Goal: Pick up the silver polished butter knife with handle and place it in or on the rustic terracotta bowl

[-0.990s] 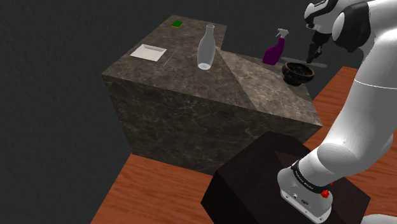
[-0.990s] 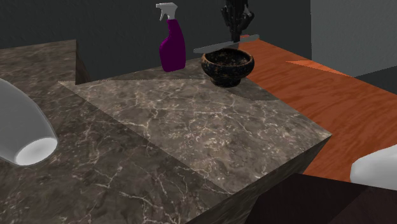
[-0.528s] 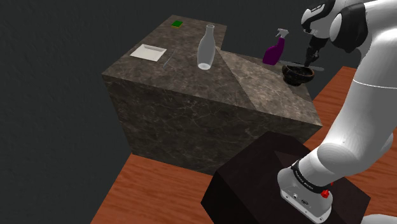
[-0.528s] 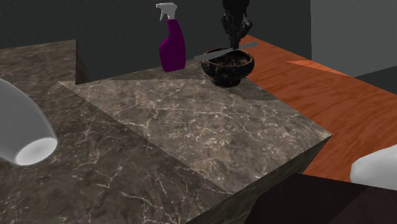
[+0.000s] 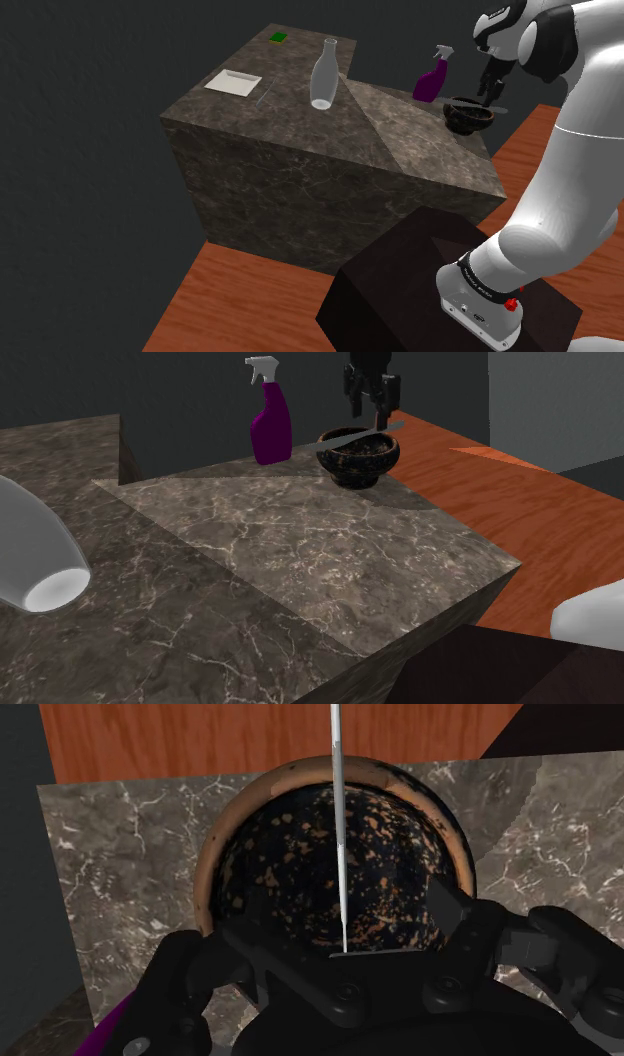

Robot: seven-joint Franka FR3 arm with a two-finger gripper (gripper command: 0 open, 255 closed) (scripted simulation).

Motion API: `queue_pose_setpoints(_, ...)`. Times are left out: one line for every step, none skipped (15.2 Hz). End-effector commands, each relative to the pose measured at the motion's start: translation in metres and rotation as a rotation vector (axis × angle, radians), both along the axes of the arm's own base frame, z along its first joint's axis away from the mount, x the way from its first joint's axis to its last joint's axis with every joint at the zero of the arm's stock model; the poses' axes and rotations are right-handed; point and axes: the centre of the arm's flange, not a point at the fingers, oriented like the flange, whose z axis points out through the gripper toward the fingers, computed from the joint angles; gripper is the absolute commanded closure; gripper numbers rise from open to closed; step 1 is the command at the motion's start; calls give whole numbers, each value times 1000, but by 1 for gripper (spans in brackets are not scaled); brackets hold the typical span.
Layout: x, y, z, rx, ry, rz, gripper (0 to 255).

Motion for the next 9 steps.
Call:
queue_pose_setpoints(0, 0, 0, 0, 0, 0, 0)
queue_pose_setpoints(0, 0, 0, 0, 0, 0, 0)
queue_pose_setpoints(1, 1, 13, 0, 0, 0, 0)
queue_pose_setpoints(3, 3, 26, 0, 0, 0, 0)
queue_pose_setpoints(4, 4, 39, 0, 0, 0, 0)
queue_pose_setpoints(5, 6, 49, 0, 0, 0, 0)
queue_pose_setpoints(5, 6, 49, 0, 0, 0, 0)
queue_pose_setpoints(5, 6, 49, 0, 0, 0, 0)
queue_pose_setpoints(5, 6, 49, 0, 0, 0, 0)
